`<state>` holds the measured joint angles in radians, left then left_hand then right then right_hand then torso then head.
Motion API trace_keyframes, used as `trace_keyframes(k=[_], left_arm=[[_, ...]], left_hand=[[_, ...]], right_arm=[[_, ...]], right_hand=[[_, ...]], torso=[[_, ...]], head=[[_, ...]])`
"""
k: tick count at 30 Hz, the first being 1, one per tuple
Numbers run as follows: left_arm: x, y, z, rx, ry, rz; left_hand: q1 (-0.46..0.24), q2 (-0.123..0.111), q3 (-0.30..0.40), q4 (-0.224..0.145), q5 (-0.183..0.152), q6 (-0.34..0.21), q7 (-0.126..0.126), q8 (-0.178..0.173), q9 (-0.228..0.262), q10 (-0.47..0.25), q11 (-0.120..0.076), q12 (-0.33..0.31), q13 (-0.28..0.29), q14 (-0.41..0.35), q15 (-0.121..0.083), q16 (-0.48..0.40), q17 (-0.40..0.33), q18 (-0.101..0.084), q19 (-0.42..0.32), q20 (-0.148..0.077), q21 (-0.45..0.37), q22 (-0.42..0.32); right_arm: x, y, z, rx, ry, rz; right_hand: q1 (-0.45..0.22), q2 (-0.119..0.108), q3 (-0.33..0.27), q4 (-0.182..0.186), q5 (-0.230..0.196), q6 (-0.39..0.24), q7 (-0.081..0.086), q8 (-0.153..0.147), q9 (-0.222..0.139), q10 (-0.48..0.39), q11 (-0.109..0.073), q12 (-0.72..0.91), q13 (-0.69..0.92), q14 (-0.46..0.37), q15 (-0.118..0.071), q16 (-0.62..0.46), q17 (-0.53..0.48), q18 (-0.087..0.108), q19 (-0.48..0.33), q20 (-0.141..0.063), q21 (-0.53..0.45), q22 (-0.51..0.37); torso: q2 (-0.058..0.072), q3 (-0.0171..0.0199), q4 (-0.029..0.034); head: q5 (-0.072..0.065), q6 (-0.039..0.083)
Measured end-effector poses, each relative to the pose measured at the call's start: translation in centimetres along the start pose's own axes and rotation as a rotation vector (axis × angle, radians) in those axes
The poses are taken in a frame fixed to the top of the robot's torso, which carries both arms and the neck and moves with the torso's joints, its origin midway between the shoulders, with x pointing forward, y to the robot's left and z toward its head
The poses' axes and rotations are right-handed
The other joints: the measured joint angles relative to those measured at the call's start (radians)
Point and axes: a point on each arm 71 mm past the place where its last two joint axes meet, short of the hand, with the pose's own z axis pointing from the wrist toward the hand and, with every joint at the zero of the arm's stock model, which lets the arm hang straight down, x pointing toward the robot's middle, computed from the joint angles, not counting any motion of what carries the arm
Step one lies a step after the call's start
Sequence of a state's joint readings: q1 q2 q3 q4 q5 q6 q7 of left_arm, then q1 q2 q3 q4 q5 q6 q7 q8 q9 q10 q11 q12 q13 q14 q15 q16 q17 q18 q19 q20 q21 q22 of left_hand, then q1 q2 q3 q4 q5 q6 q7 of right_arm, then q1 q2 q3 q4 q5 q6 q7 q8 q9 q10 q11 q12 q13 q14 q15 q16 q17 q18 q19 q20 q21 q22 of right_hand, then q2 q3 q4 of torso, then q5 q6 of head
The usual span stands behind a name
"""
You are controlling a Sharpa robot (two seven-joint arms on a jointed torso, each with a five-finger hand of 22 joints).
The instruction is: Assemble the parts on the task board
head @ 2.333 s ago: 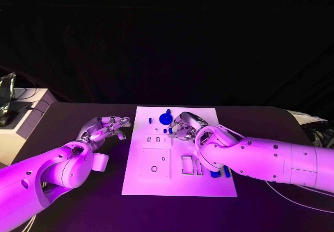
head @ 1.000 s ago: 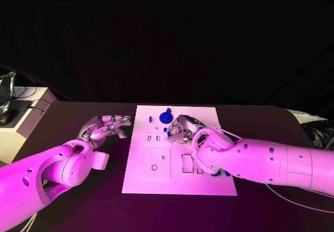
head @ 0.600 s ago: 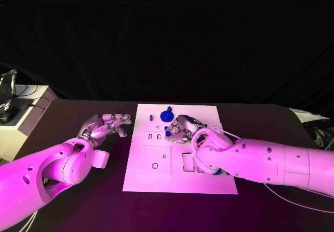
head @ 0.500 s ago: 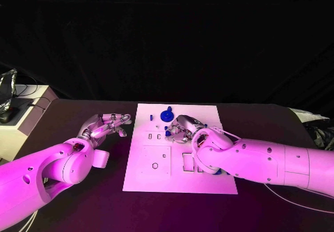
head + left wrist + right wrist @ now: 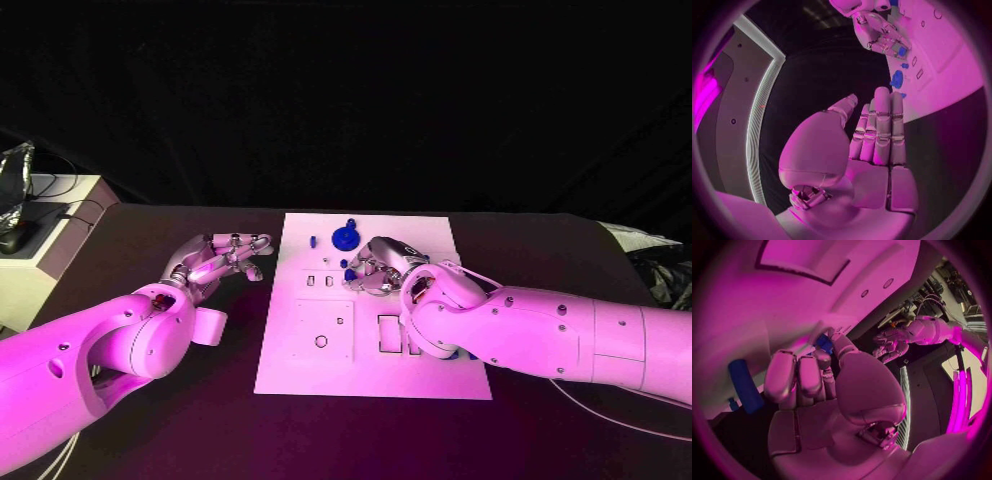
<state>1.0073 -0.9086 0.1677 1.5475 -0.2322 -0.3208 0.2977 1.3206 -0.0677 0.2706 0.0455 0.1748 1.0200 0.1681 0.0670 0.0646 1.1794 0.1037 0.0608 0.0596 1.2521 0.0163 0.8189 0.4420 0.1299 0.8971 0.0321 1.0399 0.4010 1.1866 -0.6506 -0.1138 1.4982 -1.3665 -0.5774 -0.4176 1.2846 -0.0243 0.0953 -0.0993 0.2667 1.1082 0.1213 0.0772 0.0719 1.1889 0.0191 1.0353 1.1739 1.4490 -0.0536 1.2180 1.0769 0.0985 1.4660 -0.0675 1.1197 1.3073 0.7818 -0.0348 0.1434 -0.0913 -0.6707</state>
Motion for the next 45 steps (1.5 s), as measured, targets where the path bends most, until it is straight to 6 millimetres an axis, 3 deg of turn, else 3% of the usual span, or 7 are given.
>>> trace_keyframes(k=[12,16,25,30,34,40,45], left_arm=[[-0.08,0.03,0.00,-0.001,-0.002,0.001],[-0.09,0.03,0.01,-0.001,-0.002,0.001],[-0.10,0.04,0.01,-0.001,-0.003,0.001],[-0.11,0.04,0.01,-0.001,-0.003,0.001],[-0.13,0.05,0.01,-0.001,-0.003,0.001],[-0.13,0.06,0.02,-0.001,-0.003,0.001],[-0.14,0.07,0.02,-0.002,-0.003,0.001]], left_hand=[[0.000,0.000,0.000,0.000,0.000,0.000,0.000,0.000,0.000,0.000,0.000,0.000,0.000,0.000,0.000,0.000,0.000,0.000,0.000,0.000,0.000,0.000],[0.000,0.000,0.000,0.000,0.000,0.000,0.000,0.000,0.000,0.000,0.000,0.000,0.000,0.000,0.000,0.000,0.000,0.000,0.000,0.000,0.000,0.000],[0.000,0.000,0.000,0.000,0.000,0.000,0.000,0.000,0.000,0.000,0.000,0.000,0.000,0.000,0.000,0.000,0.000,0.000,0.000,0.000,0.000,0.000],[0.000,0.000,0.000,0.000,0.000,0.000,0.000,0.000,0.000,0.000,0.000,0.000,0.000,0.000,0.000,0.000,0.000,0.000,0.000,0.000,0.000,0.000],[0.000,0.000,0.000,0.000,0.000,0.000,0.000,0.000,0.000,0.000,0.000,0.000,0.000,0.000,0.000,0.000,0.000,0.000,0.000,0.000,0.000,0.000],[0.000,0.000,0.000,0.000,0.000,0.000,0.000,0.000,0.000,0.000,0.000,0.000,0.000,0.000,0.000,0.000,0.000,0.000,0.000,0.000,0.000,0.000],[0.000,0.000,0.000,0.000,0.000,0.000,0.000,0.000,0.000,0.000,0.000,0.000,0.000,0.000,0.000,0.000,0.000,0.000,0.000,0.000,0.000,0.000]], right_arm=[[-0.27,-0.07,-0.15,-0.029,-0.035,0.027],[-0.34,-0.01,-0.16,-0.042,-0.044,0.042],[-0.48,-0.03,-0.19,-0.063,-0.054,0.077],[-0.50,-0.13,-0.17,-0.067,-0.051,0.088],[-0.49,-0.18,-0.15,-0.068,-0.046,0.095],[-0.45,-0.26,-0.12,-0.069,-0.037,0.100],[-0.43,-0.38,-0.08,-0.066,-0.030,0.101]], right_hand=[[0.008,0.008,0.018,-0.018,0.010,0.012,-0.005,0.000,-0.001,0.004,-0.004,-0.004,-0.005,0.000,0.000,0.004,0.001,0.000,0.000,0.000,0.004,0.001],[0.013,0.013,0.036,-0.036,0.016,0.020,-0.012,-0.001,-0.003,-0.018,0.003,-0.211,-0.181,-0.004,-0.004,0.000,-0.008,0.000,0.000,0.000,0.002,0.001],[0.013,0.013,0.050,-0.050,0.018,0.023,-0.016,-0.004,-0.002,-0.009,-0.006,-0.312,-0.302,-0.002,-0.009,-0.008,-0.012,0.000,0.000,-0.008,-0.008,0.001],[0.006,0.006,0.074,-0.059,0.018,0.013,-0.006,-0.007,-0.003,0.024,-0.023,-0.515,-0.514,-0.002,-0.009,-0.022,-0.023,0.000,0.000,-0.008,-0.015,0.001],[-0.002,-0.002,0.098,-0.057,0.017,0.019,-0.002,-0.012,-0.006,0.078,-0.003,-0.699,-0.718,-0.002,-0.009,-0.027,-0.033,0.000,0.000,-0.008,-0.023,0.001],[-0.007,-0.007,0.113,-0.053,0.017,0.017,0.001,-0.016,-0.006,0.112,0.014,-0.827,-0.859,-0.001,-0.009,-0.031,-0.041,-0.003,0.000,-0.008,-0.031,0.000],[-0.007,-0.007,0.119,-0.047,0.017,0.017,0.001,-0.020,-0.006,0.131,0.012,-0.897,-0.933,-0.003,-0.006,-0.054,-0.068,-0.007,0.000,-0.008,-0.059,0.000]], torso=[[0.000,0.0000,-0.0004],[0.000,-0.0002,-0.0004],[0.000,-0.0005,-0.0003],[0.000,-0.0005,-0.0004],[0.000,-0.0004,-0.0004],[0.000,-0.0003,-0.0004],[0.001,-0.0002,-0.0007]], head=[[0.000,0.004],[0.000,0.005],[-0.001,0.006],[0.000,0.006],[0.000,0.006],[0.000,0.004],[0.000,0.003]])
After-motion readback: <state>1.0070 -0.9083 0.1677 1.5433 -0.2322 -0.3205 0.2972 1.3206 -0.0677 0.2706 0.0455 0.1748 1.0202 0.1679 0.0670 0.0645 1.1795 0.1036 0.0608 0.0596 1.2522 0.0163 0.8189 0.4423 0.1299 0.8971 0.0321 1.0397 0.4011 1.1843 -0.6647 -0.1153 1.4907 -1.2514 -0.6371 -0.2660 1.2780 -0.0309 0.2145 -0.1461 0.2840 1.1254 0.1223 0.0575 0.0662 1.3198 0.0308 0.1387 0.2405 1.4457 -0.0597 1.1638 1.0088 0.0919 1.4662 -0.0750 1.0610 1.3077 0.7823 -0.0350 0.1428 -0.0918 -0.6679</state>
